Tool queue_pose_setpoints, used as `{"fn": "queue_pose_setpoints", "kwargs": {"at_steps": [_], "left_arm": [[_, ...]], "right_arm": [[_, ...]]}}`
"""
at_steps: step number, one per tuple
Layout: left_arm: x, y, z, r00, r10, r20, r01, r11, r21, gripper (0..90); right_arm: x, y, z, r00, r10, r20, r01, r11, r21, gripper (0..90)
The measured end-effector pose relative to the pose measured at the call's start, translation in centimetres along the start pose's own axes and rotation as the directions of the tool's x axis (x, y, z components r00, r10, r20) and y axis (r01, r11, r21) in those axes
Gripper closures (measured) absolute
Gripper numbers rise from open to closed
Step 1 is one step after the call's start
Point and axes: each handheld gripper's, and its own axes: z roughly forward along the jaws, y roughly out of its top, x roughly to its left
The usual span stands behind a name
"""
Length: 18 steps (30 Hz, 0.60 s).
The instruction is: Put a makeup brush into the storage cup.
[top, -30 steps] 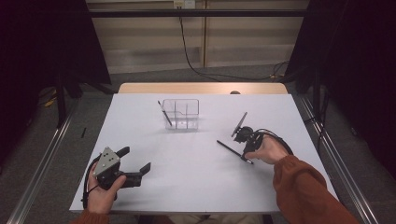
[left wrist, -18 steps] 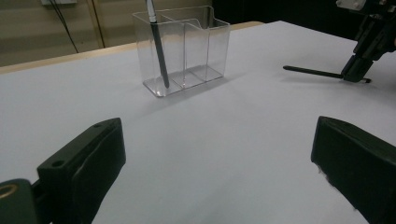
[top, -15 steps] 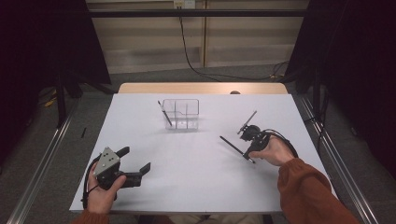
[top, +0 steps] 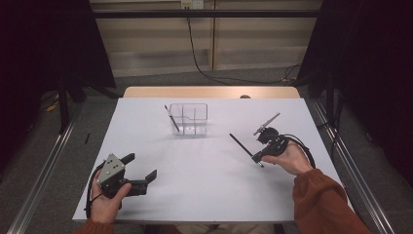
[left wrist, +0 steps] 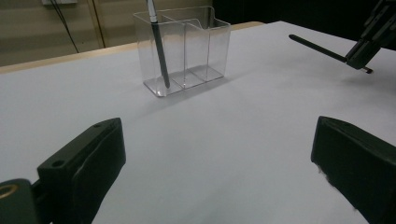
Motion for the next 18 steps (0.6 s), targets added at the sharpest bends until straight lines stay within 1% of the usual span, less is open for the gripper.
{"fn": "queue_pose_setpoints", "kwargs": {"at_steps": [4, 10, 14, 15, 17, 18], "left_arm": [[0.1, 0.0, -0.1, 1.0000, -0.002, -0.004, 0.002, 1.0000, -0.001, 3.0], [0.1, 0.0, -0.1, 1.0000, 0.001, -0.005, -0.001, 1.0000, -0.001, 3.0], [0.1, 0.0, -0.1, 1.0000, 0.001, -0.004, -0.001, 1.0000, -0.002, 3.0], [0.1, 0.0, -0.1, 1.0000, 0.002, -0.005, -0.002, 1.0000, -0.003, 3.0], [0.1, 0.0, -0.1, 0.9999, 0.010, -0.004, -0.011, 0.9999, -0.003, 3.0], [0.0, 0.1, -0.1, 0.9998, 0.021, -0.005, -0.021, 0.9998, 0.001, 3.0]], "right_arm": [[0.0, -0.2, -0.2, 1.0000, 0.005, -0.008, -0.005, 0.998, -0.055, 84.8], [0.0, -0.7, 0.0, 0.9999, 0.013, -0.004, -0.013, 0.993, -0.113, 84.8], [0.0, -0.9, -0.2, 0.9998, 0.014, -0.012, -0.016, 0.986, -0.169, 84.9], [0.0, -1.0, -0.3, 0.9999, 0.009, -0.008, -0.011, 0.983, -0.184, 84.9], [0.0, -1.1, -0.4, 0.9999, 0.007, -0.010, -0.009, 0.977, -0.211, 84.9], [0.0, -1.1, -0.5, 1.0000, 0.002, -0.009, -0.004, 0.974, -0.225, 84.8]]}}
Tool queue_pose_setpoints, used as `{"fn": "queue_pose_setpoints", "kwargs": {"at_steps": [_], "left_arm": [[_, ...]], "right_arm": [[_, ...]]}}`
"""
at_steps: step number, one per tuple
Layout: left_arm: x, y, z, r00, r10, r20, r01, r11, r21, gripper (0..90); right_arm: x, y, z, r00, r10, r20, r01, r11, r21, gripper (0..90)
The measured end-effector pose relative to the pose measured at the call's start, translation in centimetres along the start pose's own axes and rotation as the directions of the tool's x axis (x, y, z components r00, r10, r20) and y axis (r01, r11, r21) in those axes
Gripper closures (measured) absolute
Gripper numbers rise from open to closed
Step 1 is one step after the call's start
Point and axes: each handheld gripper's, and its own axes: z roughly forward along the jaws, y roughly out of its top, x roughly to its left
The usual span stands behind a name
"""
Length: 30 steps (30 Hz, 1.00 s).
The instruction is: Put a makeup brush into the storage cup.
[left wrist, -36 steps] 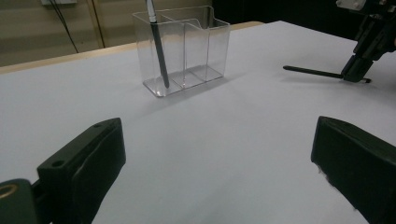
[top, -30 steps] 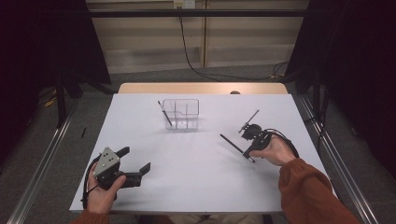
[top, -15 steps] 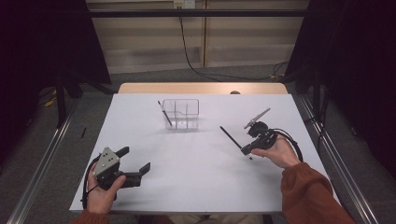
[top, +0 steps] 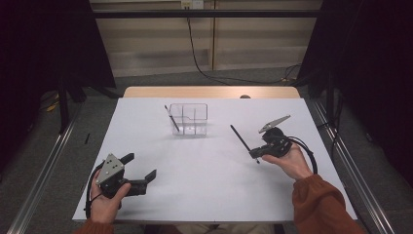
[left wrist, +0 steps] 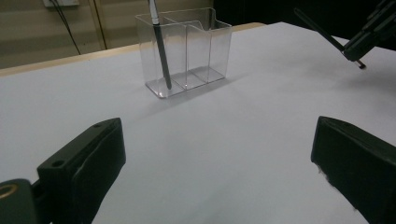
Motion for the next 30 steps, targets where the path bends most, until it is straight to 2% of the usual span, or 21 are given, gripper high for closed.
{"fn": "queue_pose_setpoints", "kwargs": {"at_steps": [4, 11, 14, 17, 24, 27, 30], "left_arm": [[0.0, 0.0, 0.1, 1.0000, -0.004, -0.005, 0.004, 1.0000, 0.005, 3.0], [0.0, 0.0, 0.0, 0.9997, -0.024, -0.007, 0.024, 0.9997, -0.005, 3.0], [0.0, 0.0, -0.1, 0.9999, -0.013, -0.002, 0.013, 0.9999, -0.004, 3.0], [0.0, 0.1, -0.1, 0.9999, -0.011, -0.010, 0.011, 0.9999, -0.006, 2.9], [0.0, 0.2, -0.3, 0.9998, -0.018, -0.002, 0.018, 0.9996, -0.022, 2.8], [0.0, 0.4, -0.5, 0.9999, -0.014, 0.000, 0.014, 0.9996, -0.026, 2.8], [-0.1, 0.8, -0.5, 1.0000, -0.008, 0.003, 0.008, 0.9994, -0.033, 2.8]], "right_arm": [[0.1, -0.2, -0.3, 1.0000, 0.000, 0.003, 0.000, 0.997, -0.077, 84.8], [0.1, -0.3, -0.8, 1.0000, -0.008, 0.002, 0.009, 0.988, -0.154, 84.8], [0.1, -0.5, -1.0, 0.9998, -0.019, -0.002, 0.019, 0.981, -0.191, 84.8], [0.2, -0.7, -1.4, 0.9986, -0.051, -0.017, 0.045, 0.965, -0.257, 84.8], [0.5, -0.6, -1.8, 0.9956, -0.085, -0.041, 0.069, 0.953, -0.294, 84.8], [1.0, -0.4, -2.0, 0.9921, -0.115, -0.050, 0.095, 0.948, -0.304, 84.8], [1.3, -0.2, -2.0, 0.9901, -0.128, -0.059, 0.104, 0.947, -0.303, 84.8]]}}
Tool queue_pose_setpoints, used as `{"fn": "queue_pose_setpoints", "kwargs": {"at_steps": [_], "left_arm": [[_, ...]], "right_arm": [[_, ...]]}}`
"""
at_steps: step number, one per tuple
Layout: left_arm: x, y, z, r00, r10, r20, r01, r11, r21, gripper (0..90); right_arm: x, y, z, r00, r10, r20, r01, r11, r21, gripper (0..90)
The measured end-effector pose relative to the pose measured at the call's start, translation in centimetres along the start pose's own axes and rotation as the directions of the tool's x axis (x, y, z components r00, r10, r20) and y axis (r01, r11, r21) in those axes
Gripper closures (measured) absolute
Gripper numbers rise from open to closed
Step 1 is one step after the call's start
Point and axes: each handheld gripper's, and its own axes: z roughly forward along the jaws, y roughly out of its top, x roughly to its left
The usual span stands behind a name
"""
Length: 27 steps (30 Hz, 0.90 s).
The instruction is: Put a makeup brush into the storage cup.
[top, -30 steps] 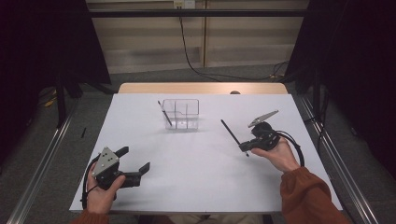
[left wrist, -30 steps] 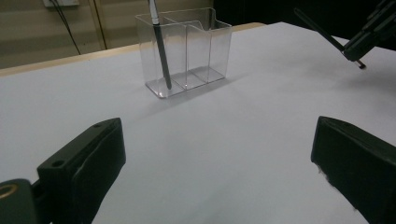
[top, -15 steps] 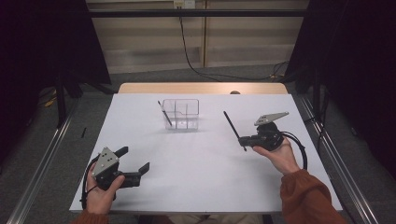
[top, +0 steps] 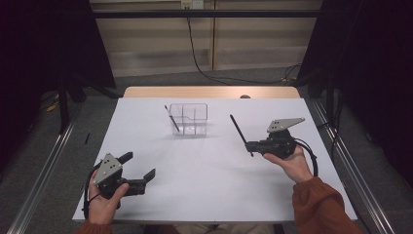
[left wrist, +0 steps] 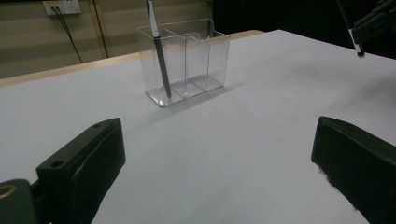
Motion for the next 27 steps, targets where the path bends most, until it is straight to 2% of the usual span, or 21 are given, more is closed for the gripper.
{"fn": "queue_pose_setpoints", "kwargs": {"at_steps": [4, 12, 16, 22, 27], "left_arm": [[-0.3, 0.6, 0.2, 0.9997, -0.002, 0.026, 0.002, 1.0000, 0.008, 2.8], [-0.8, 1.4, 1.0, 0.9985, 0.026, 0.048, -0.026, 0.9997, 0.000, 2.7], [-1.1, 1.8, 1.4, 0.9964, 0.024, 0.081, -0.024, 0.9997, -0.001, 3.5], [-1.6, 2.5, 2.0, 0.9941, 0.047, 0.097, -0.046, 0.9989, -0.012, 3.0], [-2.0, 2.9, 2.9, 0.9906, 0.053, 0.126, -0.050, 0.9984, -0.025, 2.8]], "right_arm": [[0.4, 0.2, 0.4, 0.9996, -0.006, -0.026, 0.007, 1.000, 0.008, 84.8], [1.5, 0.7, 1.0, 0.9978, -0.032, -0.057, 0.035, 0.998, 0.044, 84.7], [2.2, 0.8, 1.4, 0.9947, -0.052, -0.089, 0.058, 0.997, 0.059, 84.7], [2.8, 1.3, 2.0, 0.9896, -0.075, -0.123, 0.085, 0.993, 0.083, 84.8], [3.4, 1.9, 2.4, 0.9851, -0.092, -0.145, 0.108, 0.988, 0.111, 84.7]]}}
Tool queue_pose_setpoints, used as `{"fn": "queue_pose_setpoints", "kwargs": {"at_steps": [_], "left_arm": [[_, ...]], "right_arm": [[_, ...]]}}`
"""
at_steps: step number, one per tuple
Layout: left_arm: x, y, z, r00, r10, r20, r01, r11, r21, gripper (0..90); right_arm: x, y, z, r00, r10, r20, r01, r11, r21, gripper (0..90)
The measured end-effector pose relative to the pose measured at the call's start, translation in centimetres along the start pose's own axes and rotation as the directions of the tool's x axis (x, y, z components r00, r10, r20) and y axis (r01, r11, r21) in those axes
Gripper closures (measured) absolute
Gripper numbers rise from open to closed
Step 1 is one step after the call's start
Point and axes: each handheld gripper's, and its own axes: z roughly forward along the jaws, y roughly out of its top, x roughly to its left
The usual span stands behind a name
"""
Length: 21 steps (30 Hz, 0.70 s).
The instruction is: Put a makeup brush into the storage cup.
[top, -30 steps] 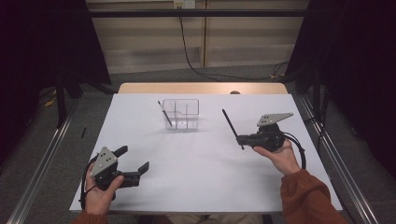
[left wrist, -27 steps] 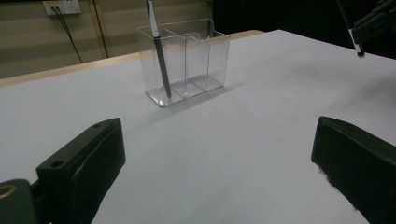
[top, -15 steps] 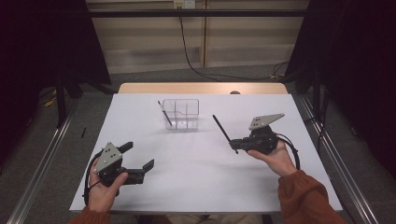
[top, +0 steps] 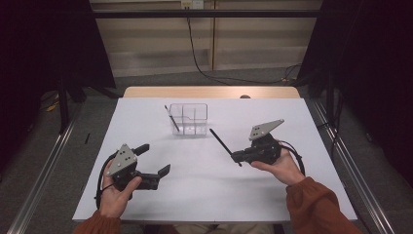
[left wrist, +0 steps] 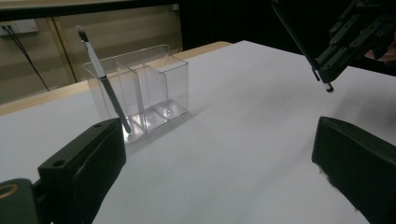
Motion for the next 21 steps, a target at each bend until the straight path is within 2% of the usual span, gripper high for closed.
{"fn": "queue_pose_setpoints", "kwargs": {"at_steps": [12, 18, 21], "left_arm": [[-0.5, -0.2, 0.8, 0.9996, 0.002, 0.027, -0.002, 0.9999, 0.017, 2.5], [-0.8, 0.0, 1.1, 0.9991, 0.011, 0.040, -0.012, 0.9997, 0.023, 2.4], [-0.8, 0.1, 1.1, 0.9987, 0.011, 0.050, -0.013, 0.9993, 0.035, 2.3]], "right_arm": [[1.2, 1.3, 1.2, 0.9967, -0.055, -0.059, 0.059, 0.996, 0.064, 84.7], [1.7, 2.4, 1.6, 0.9932, -0.089, -0.075, 0.099, 0.985, 0.140, 84.7], [1.9, 2.7, 1.9, 0.9882, -0.111, -0.106, 0.128, 0.977, 0.171, 84.7]]}}
